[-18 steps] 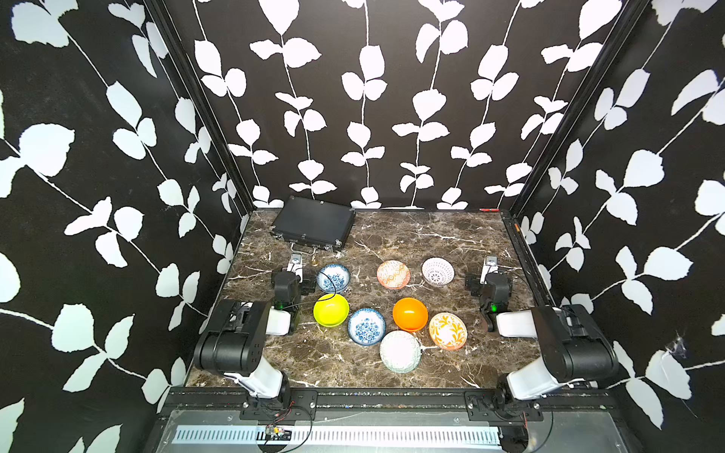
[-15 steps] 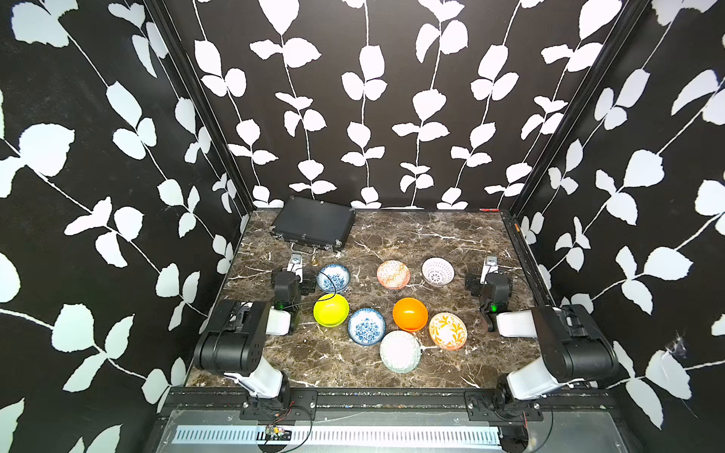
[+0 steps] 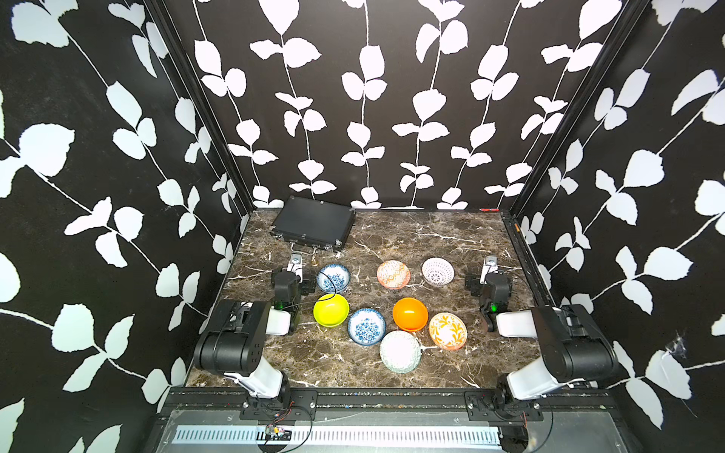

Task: Stack the bowls
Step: Adjust the bowl at the center of the board.

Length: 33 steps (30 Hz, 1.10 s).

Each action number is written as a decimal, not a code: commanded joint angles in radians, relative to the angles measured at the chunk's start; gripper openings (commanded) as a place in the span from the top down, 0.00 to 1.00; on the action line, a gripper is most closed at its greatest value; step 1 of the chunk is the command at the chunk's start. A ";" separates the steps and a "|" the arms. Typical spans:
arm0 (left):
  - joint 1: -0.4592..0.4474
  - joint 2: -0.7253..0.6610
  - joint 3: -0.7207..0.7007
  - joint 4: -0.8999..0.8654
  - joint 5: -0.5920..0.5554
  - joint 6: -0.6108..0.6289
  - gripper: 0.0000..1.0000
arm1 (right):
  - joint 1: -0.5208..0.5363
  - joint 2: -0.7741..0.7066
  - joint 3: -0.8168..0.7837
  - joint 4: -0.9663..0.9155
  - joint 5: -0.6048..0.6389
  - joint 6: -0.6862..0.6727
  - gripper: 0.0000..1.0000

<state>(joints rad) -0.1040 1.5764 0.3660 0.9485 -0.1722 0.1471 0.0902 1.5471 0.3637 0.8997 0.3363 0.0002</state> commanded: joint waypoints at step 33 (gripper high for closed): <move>-0.010 -0.325 0.054 -0.372 -0.262 -0.137 0.01 | 0.027 -0.294 -0.045 -0.091 0.042 -0.024 0.01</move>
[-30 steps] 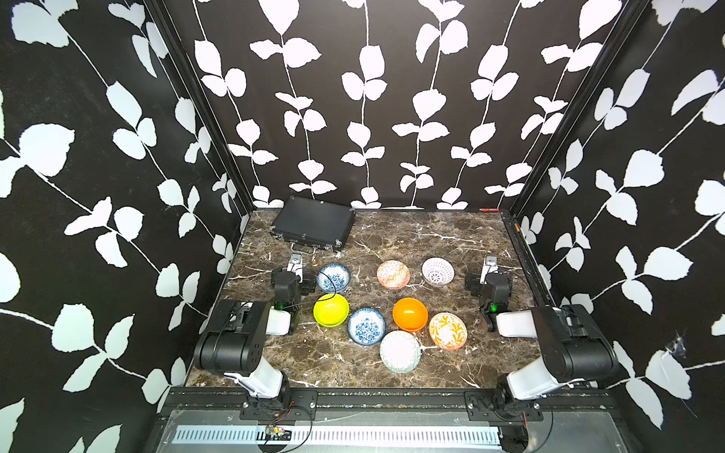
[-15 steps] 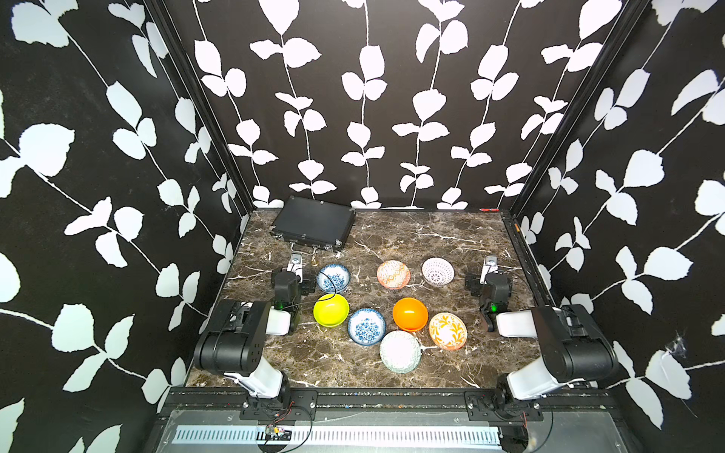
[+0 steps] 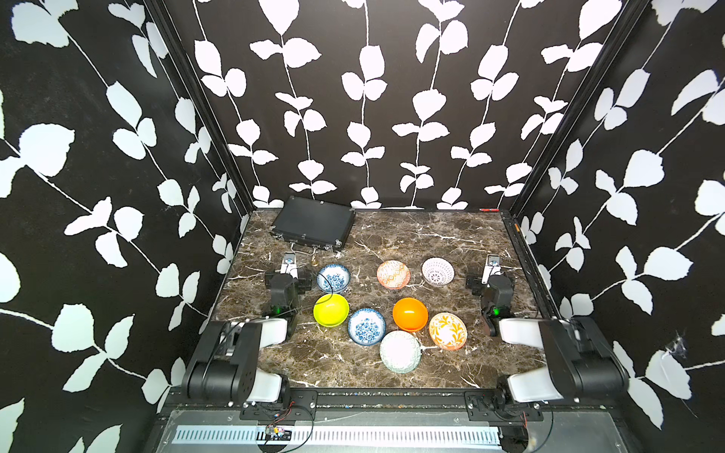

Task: Stack the bowls
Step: Adjust the bowl at the center of the board.

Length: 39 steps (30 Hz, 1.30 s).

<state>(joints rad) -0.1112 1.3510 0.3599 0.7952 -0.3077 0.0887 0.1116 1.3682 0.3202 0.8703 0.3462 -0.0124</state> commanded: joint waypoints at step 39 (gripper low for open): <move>-0.265 -0.485 0.529 -1.665 0.287 -0.699 0.01 | 0.648 -0.340 0.509 -1.310 0.060 0.736 0.01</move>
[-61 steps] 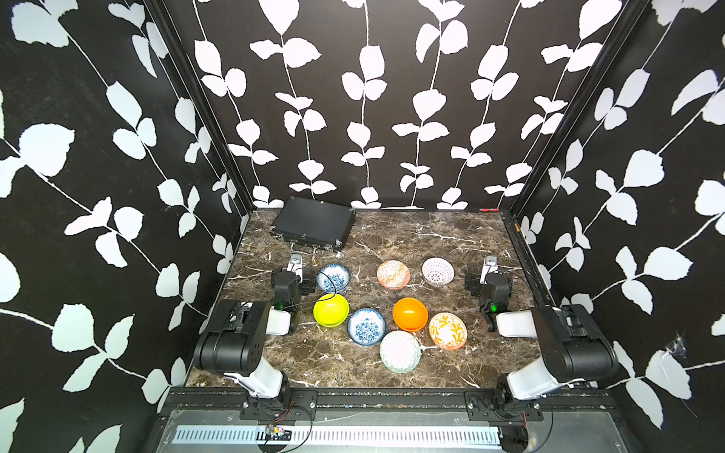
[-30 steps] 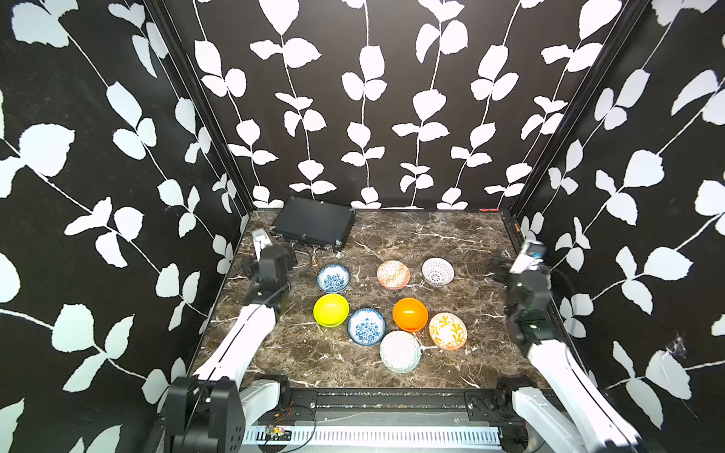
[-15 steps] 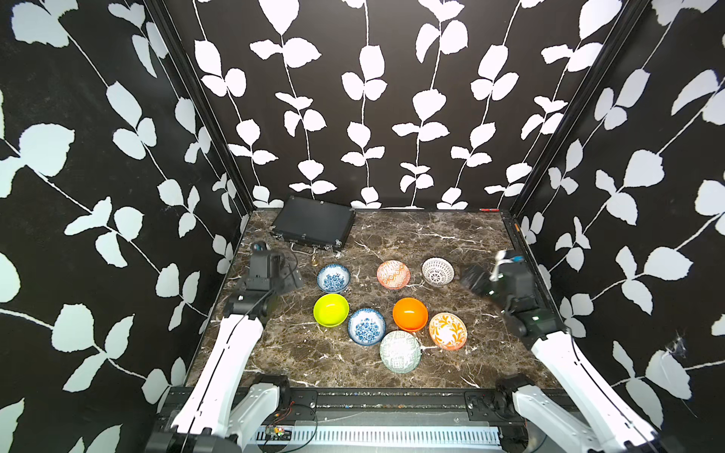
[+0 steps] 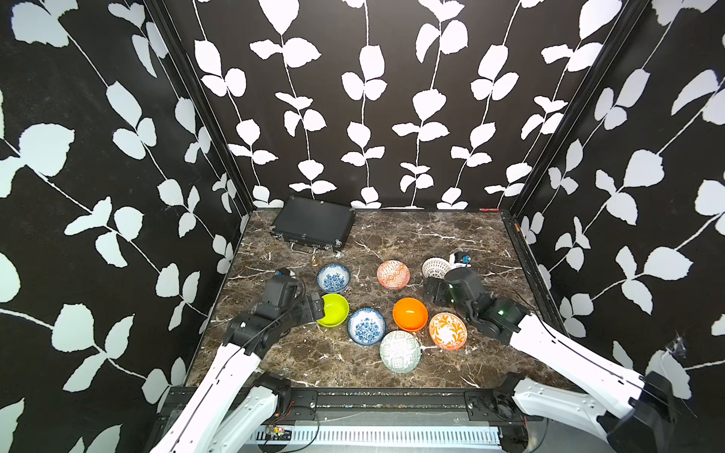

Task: Stack the bowls
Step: Adjust the bowl at the center of the board.

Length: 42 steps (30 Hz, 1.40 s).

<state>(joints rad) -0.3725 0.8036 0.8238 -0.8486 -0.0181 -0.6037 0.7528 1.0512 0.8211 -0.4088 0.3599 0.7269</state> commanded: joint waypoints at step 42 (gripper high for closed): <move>0.195 0.826 0.345 0.207 0.174 0.149 0.11 | -0.118 0.208 0.076 0.004 -0.202 0.007 0.08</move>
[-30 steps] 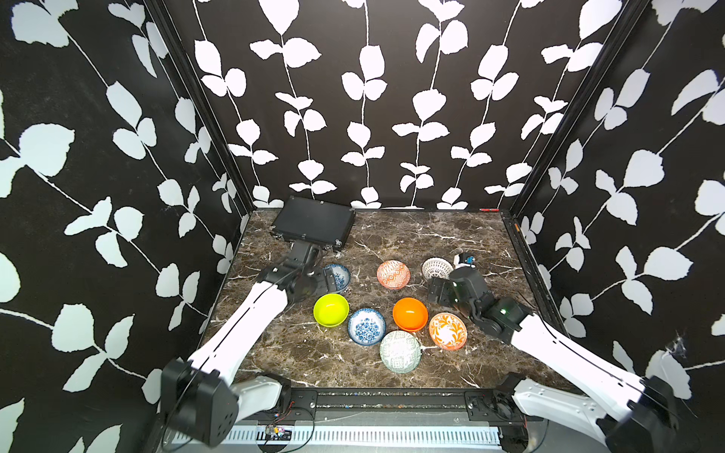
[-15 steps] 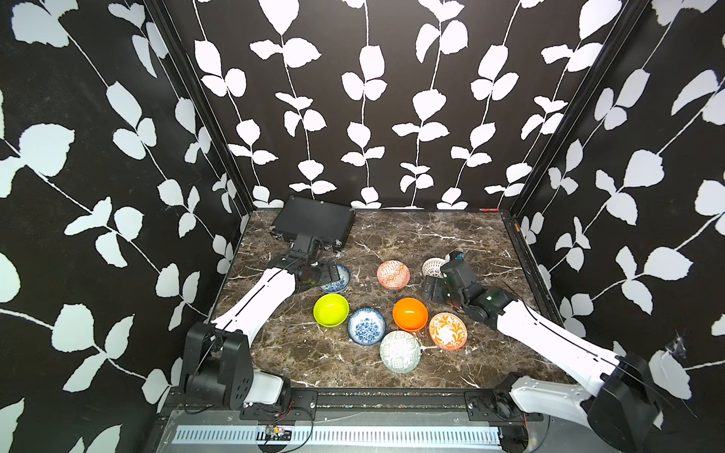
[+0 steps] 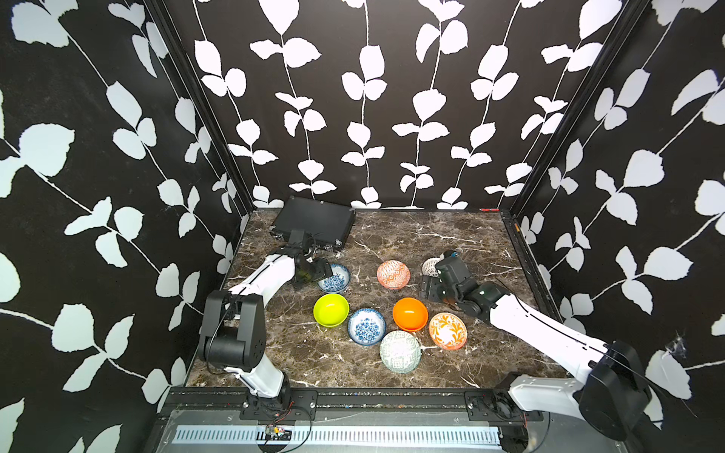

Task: Stack the bowls
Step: Adjust the bowl at the center of the board.

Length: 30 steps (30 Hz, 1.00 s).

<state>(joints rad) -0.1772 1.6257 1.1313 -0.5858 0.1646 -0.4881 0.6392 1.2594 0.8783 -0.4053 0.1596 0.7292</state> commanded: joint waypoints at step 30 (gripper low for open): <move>-0.002 0.139 0.102 -0.099 0.039 0.040 0.71 | -0.004 -0.054 -0.027 0.036 0.005 0.004 0.08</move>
<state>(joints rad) -0.1780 1.7531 1.2026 -0.6495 0.1913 -0.4534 0.6392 1.2266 0.8639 -0.3943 0.1593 0.7296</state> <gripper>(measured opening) 0.304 0.915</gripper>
